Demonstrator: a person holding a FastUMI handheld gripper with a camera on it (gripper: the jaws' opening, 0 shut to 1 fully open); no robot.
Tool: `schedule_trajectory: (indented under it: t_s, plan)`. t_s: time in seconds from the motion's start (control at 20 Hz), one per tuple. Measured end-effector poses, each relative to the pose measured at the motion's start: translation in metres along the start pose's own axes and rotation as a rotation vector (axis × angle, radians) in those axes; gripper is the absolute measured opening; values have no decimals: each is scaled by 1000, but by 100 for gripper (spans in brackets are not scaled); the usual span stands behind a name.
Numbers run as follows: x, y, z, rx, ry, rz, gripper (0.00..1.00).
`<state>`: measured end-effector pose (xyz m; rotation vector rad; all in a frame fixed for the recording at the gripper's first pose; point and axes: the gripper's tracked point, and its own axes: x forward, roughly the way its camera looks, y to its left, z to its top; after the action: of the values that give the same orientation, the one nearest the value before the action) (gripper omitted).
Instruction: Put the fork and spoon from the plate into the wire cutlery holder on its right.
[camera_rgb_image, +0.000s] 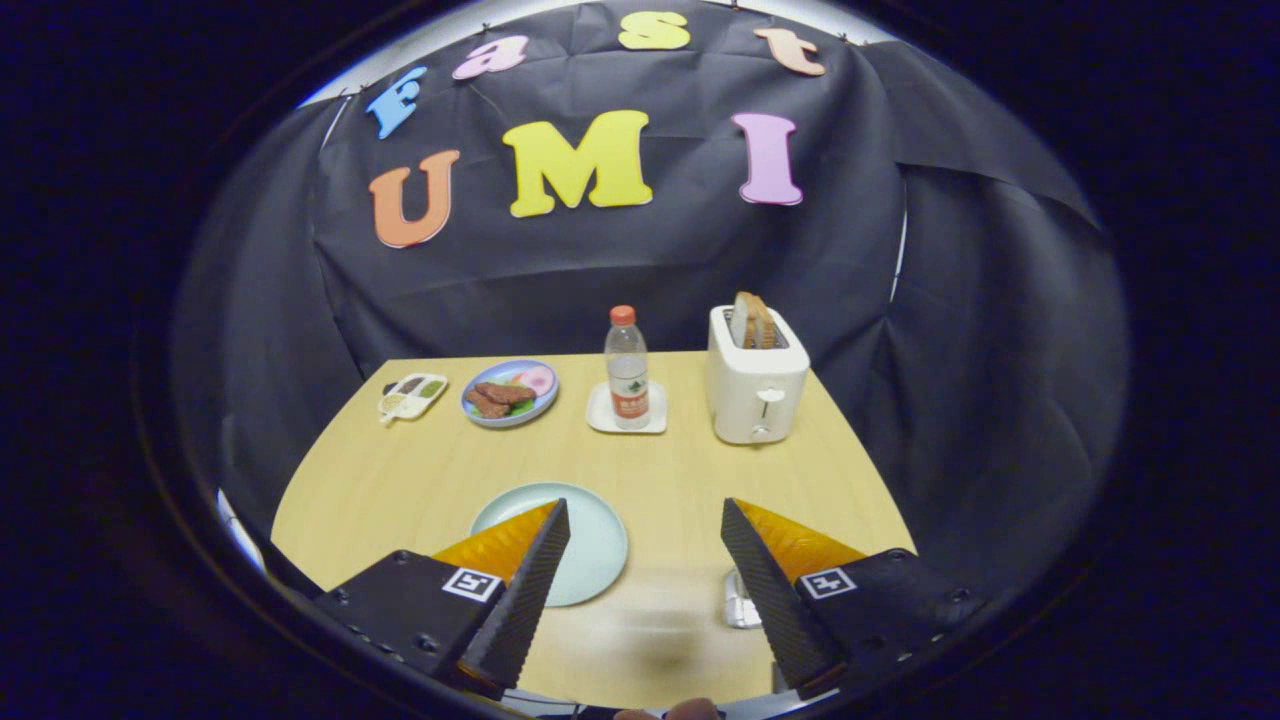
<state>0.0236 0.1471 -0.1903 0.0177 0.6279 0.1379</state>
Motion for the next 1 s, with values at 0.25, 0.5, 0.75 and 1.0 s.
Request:
schedule_trajectory:
  t_s: [0.25,0.5,0.75,1.0]
  plan:
    - [40,69,-60,9,94,44,95]
    - [77,116,-113,-34,171,58,95]
    - [105,127,-138,-16,226,30,95]
    - [119,124,-145,0,242,0,68]
